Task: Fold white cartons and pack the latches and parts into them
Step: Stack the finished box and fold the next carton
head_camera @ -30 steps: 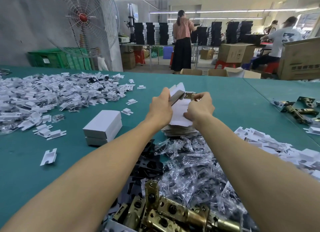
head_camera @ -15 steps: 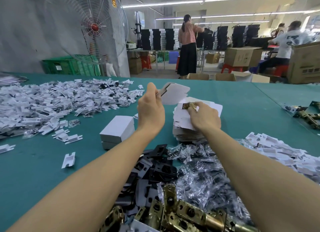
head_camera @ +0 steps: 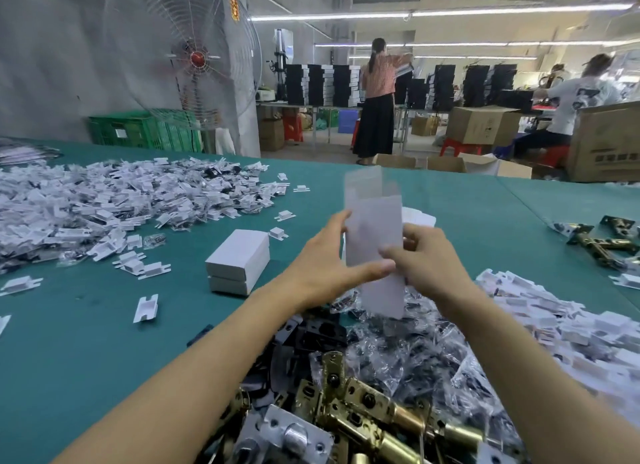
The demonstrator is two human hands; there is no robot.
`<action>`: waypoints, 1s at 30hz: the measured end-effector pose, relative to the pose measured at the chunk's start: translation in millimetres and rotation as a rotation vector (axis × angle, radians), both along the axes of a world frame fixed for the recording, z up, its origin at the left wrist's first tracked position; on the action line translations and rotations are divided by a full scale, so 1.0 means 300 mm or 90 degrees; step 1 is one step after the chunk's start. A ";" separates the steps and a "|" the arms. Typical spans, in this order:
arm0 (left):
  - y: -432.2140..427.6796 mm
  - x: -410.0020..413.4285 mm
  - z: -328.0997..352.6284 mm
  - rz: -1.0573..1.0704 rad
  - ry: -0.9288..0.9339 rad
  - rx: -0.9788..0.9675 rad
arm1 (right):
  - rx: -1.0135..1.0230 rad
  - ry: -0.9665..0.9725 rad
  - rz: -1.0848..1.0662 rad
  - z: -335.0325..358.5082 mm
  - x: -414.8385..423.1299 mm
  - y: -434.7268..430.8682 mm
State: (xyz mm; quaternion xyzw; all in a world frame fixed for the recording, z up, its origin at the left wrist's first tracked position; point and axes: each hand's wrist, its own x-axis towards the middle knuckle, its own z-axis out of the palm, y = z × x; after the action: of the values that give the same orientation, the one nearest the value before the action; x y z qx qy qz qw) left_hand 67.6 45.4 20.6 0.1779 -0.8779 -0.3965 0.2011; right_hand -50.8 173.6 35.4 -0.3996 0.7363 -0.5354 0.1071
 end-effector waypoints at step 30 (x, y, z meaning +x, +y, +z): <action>0.097 0.119 -0.001 0.061 0.069 -0.320 | -0.036 -0.144 0.063 -0.027 0.159 0.118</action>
State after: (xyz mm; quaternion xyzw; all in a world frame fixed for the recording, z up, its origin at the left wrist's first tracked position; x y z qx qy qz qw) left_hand 103.2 74.4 20.2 0.1422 -0.9273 -0.1649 0.3045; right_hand -3.2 209.0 27.4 -0.3751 0.6835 -0.5919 0.2047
